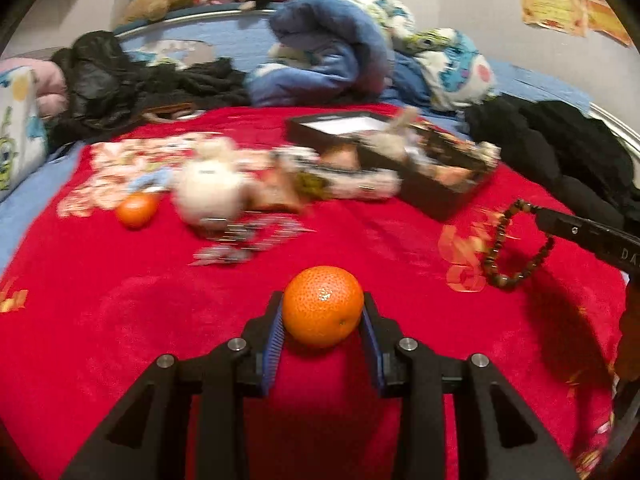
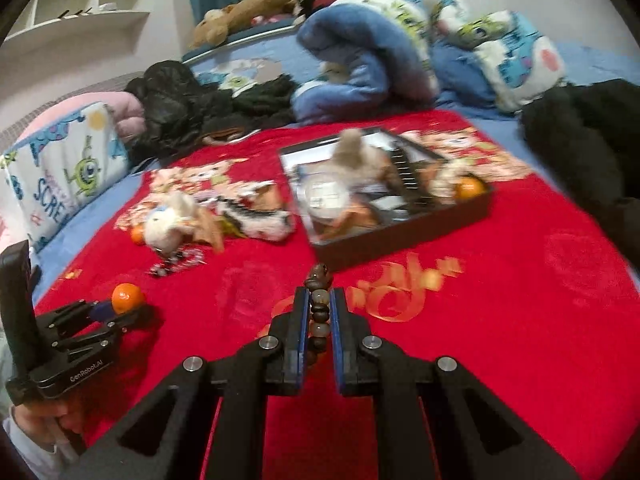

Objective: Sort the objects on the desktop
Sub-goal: 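Carry the orange with the left tool while the right tool carries the bracelet over the box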

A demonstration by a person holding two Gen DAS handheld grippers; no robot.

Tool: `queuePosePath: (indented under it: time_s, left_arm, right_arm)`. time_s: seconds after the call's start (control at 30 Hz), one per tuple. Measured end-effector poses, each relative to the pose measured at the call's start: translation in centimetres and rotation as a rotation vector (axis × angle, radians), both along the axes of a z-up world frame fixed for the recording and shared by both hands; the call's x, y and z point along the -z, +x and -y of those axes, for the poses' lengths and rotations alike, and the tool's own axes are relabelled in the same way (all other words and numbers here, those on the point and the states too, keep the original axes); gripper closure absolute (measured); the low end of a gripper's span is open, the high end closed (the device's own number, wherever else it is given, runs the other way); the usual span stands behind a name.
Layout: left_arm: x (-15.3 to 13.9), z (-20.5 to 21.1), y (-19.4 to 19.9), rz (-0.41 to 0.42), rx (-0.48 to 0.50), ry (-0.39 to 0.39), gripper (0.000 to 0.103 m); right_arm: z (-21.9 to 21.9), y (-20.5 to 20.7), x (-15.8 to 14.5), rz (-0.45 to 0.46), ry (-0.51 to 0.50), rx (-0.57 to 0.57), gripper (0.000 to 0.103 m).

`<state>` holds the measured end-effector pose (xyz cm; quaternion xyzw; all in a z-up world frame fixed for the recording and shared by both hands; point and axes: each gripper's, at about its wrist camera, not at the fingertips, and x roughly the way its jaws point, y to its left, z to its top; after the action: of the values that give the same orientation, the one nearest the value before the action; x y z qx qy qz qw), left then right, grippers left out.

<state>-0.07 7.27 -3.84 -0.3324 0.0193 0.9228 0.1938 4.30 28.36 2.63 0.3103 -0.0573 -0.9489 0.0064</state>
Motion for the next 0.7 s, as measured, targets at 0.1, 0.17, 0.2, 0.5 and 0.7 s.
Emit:
queuePosePath:
  time_s: [0.1,0.17,0.2,0.5,0.7]
  left_arm:
    - [-0.1,-3.6,1.0,-0.017,0.070,-0.019,0.066]
    - [-0.2,-5.1,1.3,-0.016,0.097,-0.014,0.066]
    - [-0.2,-5.6,1.4,-0.016,0.102,-0.014,0.066]
    - [0.3,-7.7,2.1,-0.002,0.139,-0.035,0.066]
    - [0.3,-7.4,1.7,0.010,0.138,-0.027,0.066]
  right_arm:
    - [-1.1,2.1,0.1,-0.002,0.021,0.019,0.093]
    - [-1.6,3.1,0.4,0.014,0.013,0.018,0.093]
    - [-2.1,3.5,0.3,0.003,-0.006,0.021,0.093]
    - [-4.3,4.2,0.7,0.002,-0.068,0.026,0.093]
    - [-3.3,4.0,0.2,-0.013,-0.042,0.005,0.093]
